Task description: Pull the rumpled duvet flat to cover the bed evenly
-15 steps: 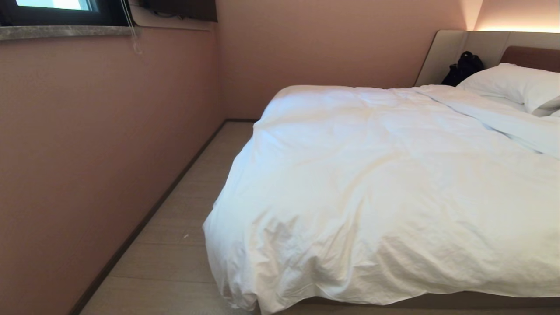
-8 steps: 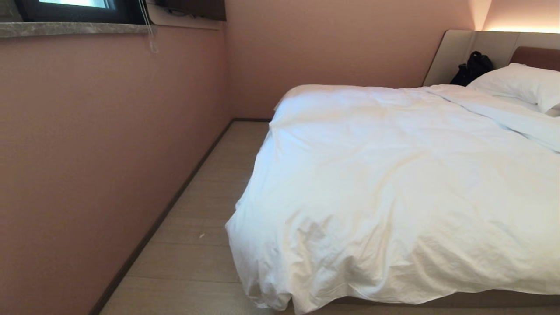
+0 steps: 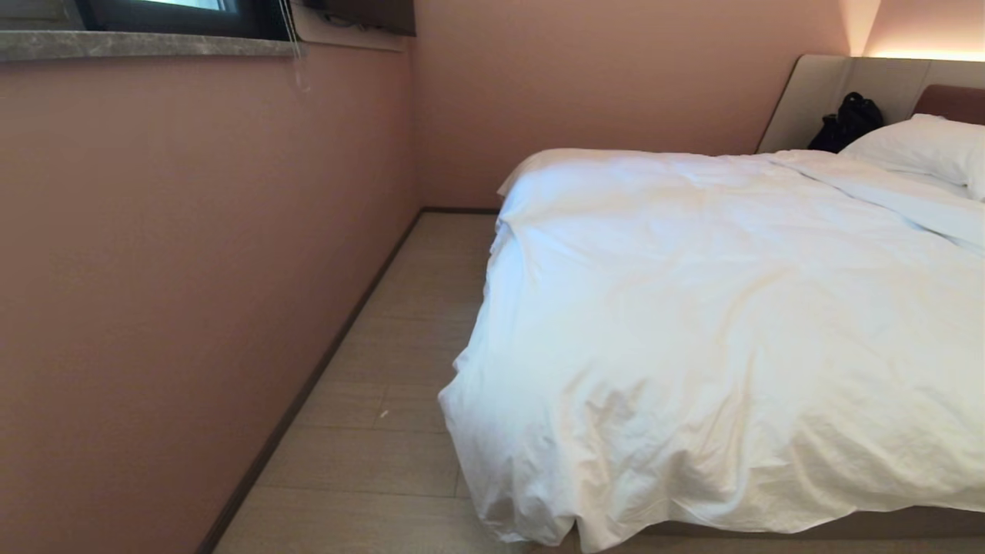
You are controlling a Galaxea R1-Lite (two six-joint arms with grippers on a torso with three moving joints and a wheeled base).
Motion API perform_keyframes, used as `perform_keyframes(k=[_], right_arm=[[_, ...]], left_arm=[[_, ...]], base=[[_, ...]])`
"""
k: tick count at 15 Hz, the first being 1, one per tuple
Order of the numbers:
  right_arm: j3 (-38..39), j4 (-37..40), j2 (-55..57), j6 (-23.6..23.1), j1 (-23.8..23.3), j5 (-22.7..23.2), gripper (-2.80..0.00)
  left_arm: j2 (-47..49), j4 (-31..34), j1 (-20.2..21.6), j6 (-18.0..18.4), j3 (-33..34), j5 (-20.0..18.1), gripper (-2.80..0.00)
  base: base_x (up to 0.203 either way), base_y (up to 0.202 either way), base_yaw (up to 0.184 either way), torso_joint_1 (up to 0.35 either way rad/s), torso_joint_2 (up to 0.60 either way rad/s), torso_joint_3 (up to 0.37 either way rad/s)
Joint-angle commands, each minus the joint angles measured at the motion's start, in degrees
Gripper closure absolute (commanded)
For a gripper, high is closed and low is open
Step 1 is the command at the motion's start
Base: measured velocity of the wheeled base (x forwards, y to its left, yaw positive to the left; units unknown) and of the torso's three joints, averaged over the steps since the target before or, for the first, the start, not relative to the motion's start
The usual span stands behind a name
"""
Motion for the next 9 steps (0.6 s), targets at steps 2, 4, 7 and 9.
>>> perform_keyframes(k=[2, 4, 7, 9], right_arm=[[0.01, 0.01, 0.06, -0.06, -0.03, 0.00, 0.00], [0.01, 0.01, -0.02, -0.06, -0.03, 0.00, 0.00], [0.01, 0.07, 0.02, 0.01, -0.02, 0.00, 0.00], [0.01, 0.01, 0.07, -0.02, 0.06, 0.00, 0.00]], left_arm=[[0.00, -0.08, 0.04, -0.03, 0.01, -0.02, 0.00], [0.00, -0.23, 0.04, -0.03, 0.01, 0.06, 0.00], [0.00, -0.23, 0.04, -0.03, 0.01, 0.06, 0.00], [0.00, -0.23, 0.04, -0.12, 0.01, 0.06, 0.00]], base=[[0.000, 0.028, 0.001, 0.001, 0.00, 0.001], [0.000, 0.000, 0.000, 0.000, 0.00, 0.000], [0.000, 0.000, 0.000, 0.000, 0.00, 0.000], [0.000, 0.000, 0.000, 0.000, 0.00, 0.000]])
